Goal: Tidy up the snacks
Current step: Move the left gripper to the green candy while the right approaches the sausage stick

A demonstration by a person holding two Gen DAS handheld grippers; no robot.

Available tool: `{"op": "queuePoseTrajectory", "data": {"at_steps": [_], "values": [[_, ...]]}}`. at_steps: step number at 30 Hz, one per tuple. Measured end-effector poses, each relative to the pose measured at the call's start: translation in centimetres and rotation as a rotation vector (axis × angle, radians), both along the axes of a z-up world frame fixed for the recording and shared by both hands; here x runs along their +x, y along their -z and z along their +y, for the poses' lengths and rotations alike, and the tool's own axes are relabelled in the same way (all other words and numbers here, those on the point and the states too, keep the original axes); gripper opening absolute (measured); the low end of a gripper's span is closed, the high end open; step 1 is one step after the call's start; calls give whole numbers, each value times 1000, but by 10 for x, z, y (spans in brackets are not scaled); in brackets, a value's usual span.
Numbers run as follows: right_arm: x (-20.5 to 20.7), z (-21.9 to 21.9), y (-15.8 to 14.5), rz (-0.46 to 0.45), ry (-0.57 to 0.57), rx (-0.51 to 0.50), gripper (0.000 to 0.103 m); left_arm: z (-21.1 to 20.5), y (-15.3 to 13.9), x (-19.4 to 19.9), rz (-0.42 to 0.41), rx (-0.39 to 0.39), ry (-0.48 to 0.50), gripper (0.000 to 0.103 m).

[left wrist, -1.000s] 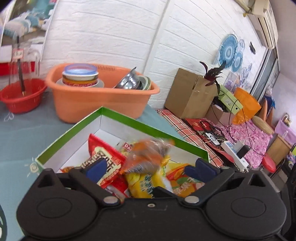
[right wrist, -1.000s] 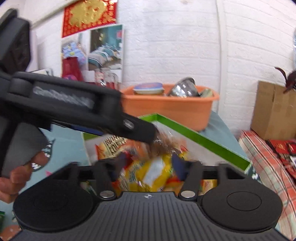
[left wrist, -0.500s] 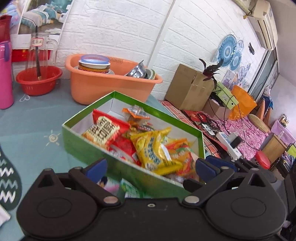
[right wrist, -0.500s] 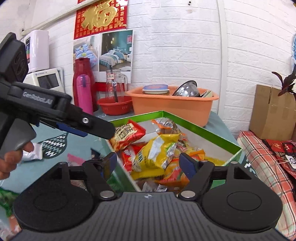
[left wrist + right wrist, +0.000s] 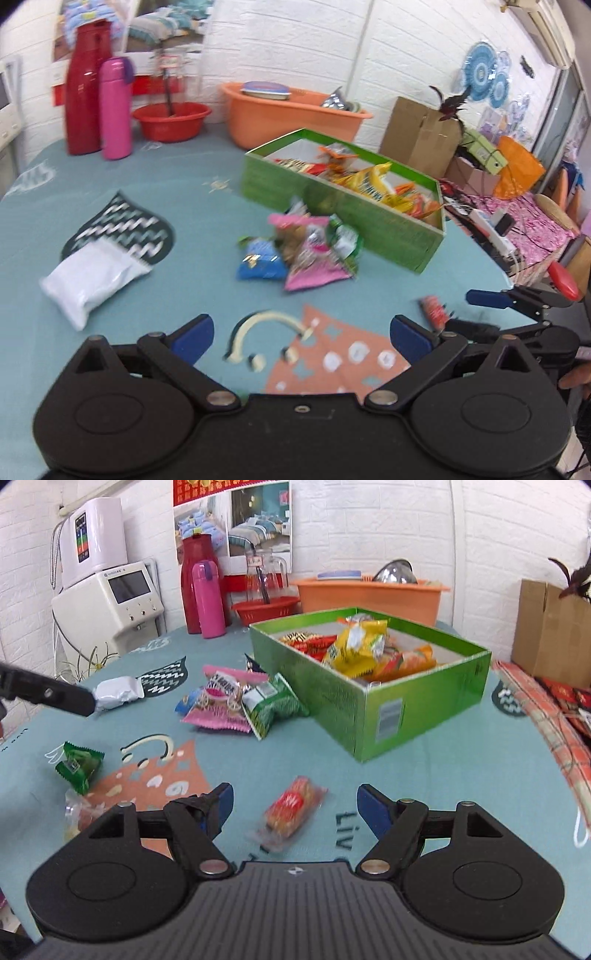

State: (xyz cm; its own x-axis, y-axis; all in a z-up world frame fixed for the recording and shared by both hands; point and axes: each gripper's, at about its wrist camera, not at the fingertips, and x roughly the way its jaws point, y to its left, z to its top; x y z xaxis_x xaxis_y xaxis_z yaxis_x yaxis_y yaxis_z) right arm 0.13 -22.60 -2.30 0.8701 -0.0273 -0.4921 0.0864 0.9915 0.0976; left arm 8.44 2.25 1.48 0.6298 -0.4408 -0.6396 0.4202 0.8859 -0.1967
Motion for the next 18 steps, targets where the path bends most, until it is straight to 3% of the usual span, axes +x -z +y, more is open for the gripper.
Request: {"op": "queuePoseTrajectory", "data": {"at_steps": [8,18], "values": [[-7,13,11,-12,25,15,103,21,28,-20,14,-28,-40,103],[-5,13,13,-9,73,-8,103,27,47,-14,27,-39,-47,103]]}}
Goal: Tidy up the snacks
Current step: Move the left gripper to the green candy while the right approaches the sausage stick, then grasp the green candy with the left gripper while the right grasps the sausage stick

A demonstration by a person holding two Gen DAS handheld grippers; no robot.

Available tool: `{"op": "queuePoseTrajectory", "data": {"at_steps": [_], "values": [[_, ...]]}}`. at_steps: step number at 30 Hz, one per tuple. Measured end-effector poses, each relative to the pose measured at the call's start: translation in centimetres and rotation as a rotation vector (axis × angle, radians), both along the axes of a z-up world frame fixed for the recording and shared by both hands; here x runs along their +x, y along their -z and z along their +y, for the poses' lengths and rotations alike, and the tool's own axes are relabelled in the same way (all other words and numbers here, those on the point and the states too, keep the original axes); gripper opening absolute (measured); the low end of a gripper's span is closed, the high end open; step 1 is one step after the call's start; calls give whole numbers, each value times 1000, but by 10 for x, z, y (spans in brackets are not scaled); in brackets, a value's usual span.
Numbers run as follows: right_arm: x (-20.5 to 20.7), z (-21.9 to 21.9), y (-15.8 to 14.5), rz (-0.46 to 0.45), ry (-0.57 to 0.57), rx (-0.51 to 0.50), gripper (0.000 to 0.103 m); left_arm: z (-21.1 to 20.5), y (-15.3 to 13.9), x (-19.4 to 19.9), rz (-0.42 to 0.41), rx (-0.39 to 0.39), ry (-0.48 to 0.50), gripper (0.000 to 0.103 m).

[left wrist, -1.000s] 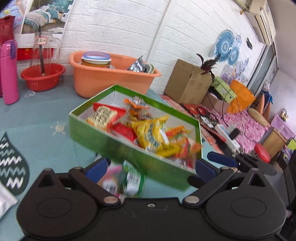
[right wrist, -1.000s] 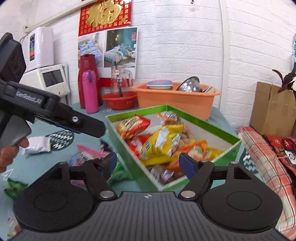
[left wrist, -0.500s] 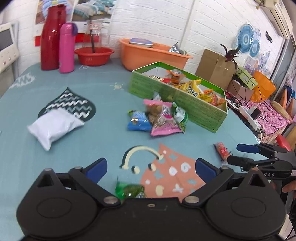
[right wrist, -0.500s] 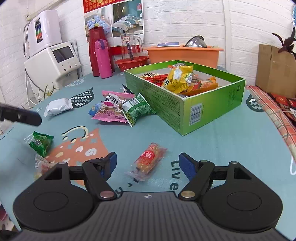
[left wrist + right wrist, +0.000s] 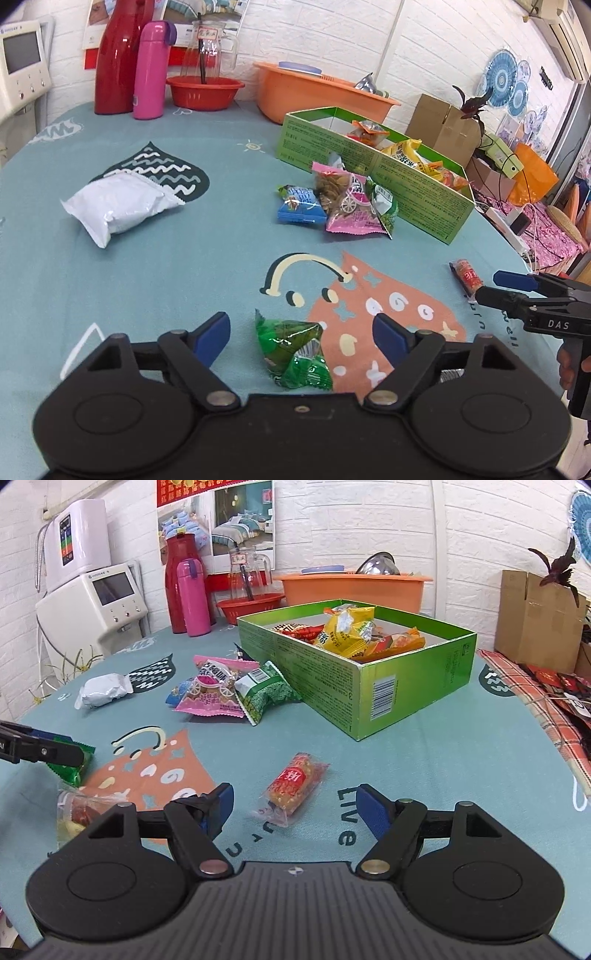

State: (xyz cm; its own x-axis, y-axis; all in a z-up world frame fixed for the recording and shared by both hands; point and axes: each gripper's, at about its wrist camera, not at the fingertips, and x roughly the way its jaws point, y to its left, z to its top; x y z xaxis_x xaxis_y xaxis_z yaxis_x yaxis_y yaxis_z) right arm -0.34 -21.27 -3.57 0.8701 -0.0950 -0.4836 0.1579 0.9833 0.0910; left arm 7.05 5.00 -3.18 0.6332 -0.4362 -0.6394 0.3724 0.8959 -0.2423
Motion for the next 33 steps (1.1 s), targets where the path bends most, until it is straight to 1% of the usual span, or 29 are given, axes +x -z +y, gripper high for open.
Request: {"op": "queuePoseTrajectory", "data": {"at_steps": [7,9,13,15,18,20,24,26,30,31,32,33], "values": [[13,2,1,37,5,-6,103,7,-1,6,21,-6,-27,103],[16,3,0,46,10,-14,103,10,-6,8,34,-4,-41,103],[20,2,-6,72,27,-46,103,18,-17,4,22,-20,-70,103],[19,-3,-7,72,34,-34,103,20,-15,4,23,-20,-97,103],[22,-10,-2,92,60,-15,103,21,-4,8,64,-35,-118,103],[23,-13,3,109,76,-13,99,20,1,8,92,-49,-125,103],[17,-12,4,90,96,-7,95,13,0,3,70,-50,-115,103],[15,-9,4,85,84,-9,86,9,0,4,71,-42,-119,103],[15,-4,3,76,62,-18,85,4,2,2,66,-27,-124,100],[16,-2,3,75,57,-24,83,3,2,1,63,-19,-125,98],[17,-1,3,78,54,-30,73,2,1,-1,59,-13,-121,97],[18,-1,3,82,50,-32,63,0,1,-3,54,-5,-115,90]]}}
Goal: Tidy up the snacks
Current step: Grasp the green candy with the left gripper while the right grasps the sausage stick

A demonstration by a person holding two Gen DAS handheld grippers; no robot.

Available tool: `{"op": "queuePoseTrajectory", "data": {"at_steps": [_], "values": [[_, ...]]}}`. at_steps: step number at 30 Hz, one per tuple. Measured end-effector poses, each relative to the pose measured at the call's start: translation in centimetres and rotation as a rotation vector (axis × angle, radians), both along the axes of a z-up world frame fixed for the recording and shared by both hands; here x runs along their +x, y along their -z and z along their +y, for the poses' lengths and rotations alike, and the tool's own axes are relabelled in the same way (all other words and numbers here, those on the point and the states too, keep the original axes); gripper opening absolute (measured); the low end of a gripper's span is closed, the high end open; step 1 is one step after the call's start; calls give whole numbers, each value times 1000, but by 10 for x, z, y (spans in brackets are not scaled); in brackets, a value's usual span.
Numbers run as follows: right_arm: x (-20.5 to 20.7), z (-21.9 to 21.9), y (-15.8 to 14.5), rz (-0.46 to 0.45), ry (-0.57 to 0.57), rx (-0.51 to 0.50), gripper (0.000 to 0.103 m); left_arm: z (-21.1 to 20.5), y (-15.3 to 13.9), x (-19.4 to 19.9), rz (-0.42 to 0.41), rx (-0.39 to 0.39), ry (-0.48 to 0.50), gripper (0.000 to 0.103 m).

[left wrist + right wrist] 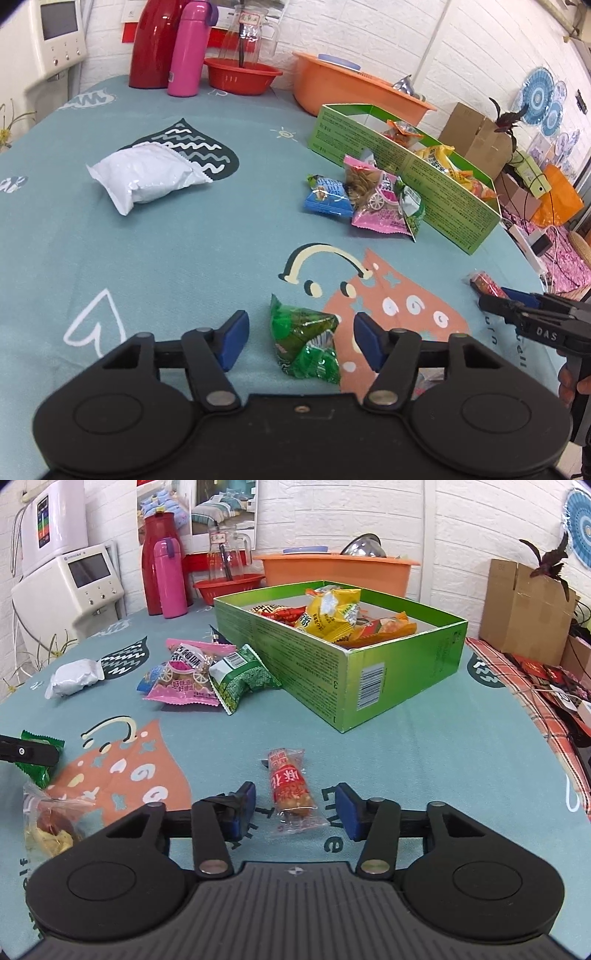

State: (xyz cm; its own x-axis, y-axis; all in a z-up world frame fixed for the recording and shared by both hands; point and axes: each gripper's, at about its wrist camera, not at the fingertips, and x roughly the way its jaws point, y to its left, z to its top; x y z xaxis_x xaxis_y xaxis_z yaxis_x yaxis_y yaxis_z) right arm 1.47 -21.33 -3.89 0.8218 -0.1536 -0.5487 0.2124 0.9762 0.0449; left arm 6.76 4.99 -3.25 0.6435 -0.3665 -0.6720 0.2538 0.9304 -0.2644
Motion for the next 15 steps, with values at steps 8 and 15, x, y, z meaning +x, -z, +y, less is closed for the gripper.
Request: {"op": "queuePoseTrajectory", "data": {"at_steps": [8,15], "values": [[-2,12,0,-1,-38,-4,43,-3,1,-4,-8,65,3,63],[0,10,0,-11,-37,14,49,-11,2,-1,-29,107,7,66]]}}
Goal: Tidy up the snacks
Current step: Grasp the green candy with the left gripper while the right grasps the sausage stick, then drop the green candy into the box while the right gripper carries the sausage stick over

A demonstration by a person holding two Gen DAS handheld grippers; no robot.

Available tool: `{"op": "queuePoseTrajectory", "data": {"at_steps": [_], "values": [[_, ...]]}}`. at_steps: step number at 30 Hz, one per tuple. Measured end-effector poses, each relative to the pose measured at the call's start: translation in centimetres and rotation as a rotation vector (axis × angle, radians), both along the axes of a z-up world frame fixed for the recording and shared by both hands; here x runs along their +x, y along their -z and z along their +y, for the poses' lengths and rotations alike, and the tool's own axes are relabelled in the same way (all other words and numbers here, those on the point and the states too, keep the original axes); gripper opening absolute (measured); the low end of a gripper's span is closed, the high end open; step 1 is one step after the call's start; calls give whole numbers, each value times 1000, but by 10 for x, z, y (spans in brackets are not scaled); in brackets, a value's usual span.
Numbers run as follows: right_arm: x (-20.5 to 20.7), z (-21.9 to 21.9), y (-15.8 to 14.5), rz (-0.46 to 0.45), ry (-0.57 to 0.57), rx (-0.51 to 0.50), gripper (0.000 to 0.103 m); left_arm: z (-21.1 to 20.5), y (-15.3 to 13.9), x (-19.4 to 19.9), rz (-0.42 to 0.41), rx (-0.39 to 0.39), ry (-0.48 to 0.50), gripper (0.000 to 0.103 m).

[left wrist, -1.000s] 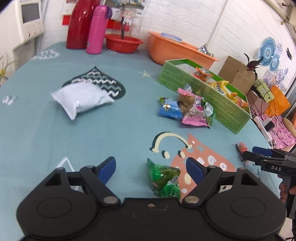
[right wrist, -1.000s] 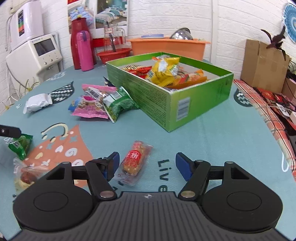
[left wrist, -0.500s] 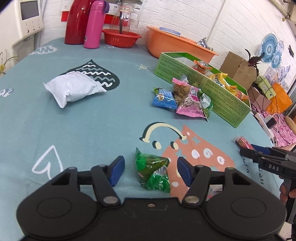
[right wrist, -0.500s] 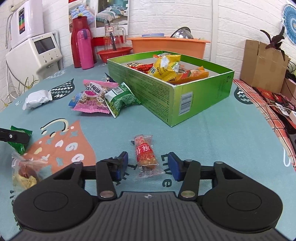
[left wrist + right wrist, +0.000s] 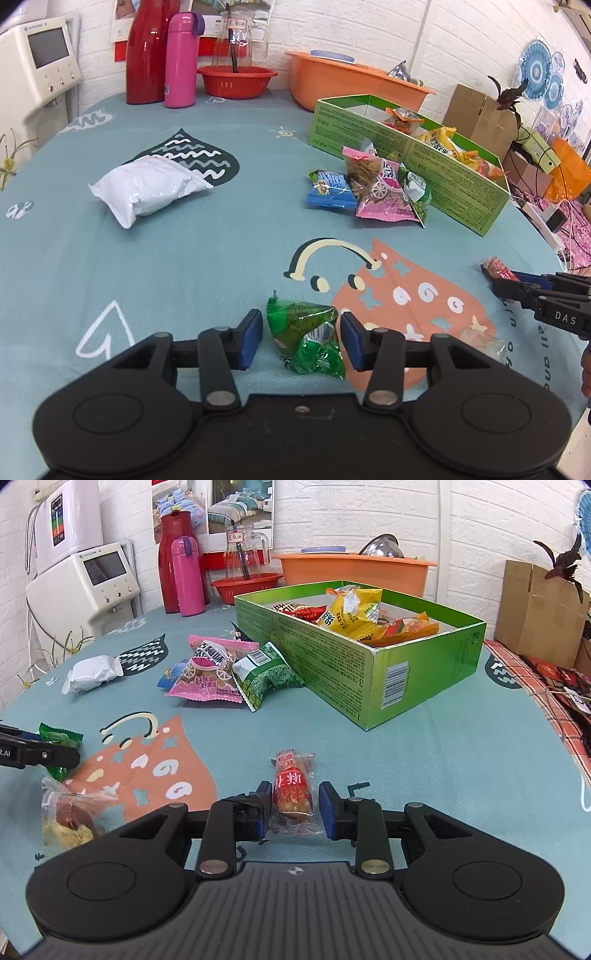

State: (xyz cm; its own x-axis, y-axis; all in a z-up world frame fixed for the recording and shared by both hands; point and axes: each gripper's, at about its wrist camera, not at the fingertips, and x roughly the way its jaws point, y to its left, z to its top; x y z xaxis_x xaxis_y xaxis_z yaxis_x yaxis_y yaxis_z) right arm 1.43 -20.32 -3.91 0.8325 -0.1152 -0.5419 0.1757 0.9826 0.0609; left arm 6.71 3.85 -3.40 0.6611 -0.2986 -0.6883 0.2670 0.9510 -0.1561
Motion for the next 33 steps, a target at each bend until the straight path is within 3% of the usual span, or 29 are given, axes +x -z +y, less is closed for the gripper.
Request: {"op": "queuePoseTrajectory", "data": {"at_steps": [3,4,9,14,19,24,31,33], "values": [[0,0,1,-9,2,0,46,-2,1,-1,-10,13,1,63],[0,0,1,-10,1,-5,38,-2,1,-1,-10,11,1,60],[1,-2,-3,-3,-11,6,37,-4,-4,-3,-8,-21,29,55],[0,-3,-30,-85,-35,18,37,-13,-35,10,-58,-76,74,55],[9,-11,-68,-181,-39,-9,37,-36,-73,36,-118,-127,128,56],[28,-28,-91,-231,-7,-50,37,-71,-99,68,-172,-126,177,56],[55,-62,-97,-253,54,-52,33,-118,-106,128,-169,-146,222,57],[62,-69,-94,-240,66,-70,25,-127,-103,144,-151,-158,229,57]]}}
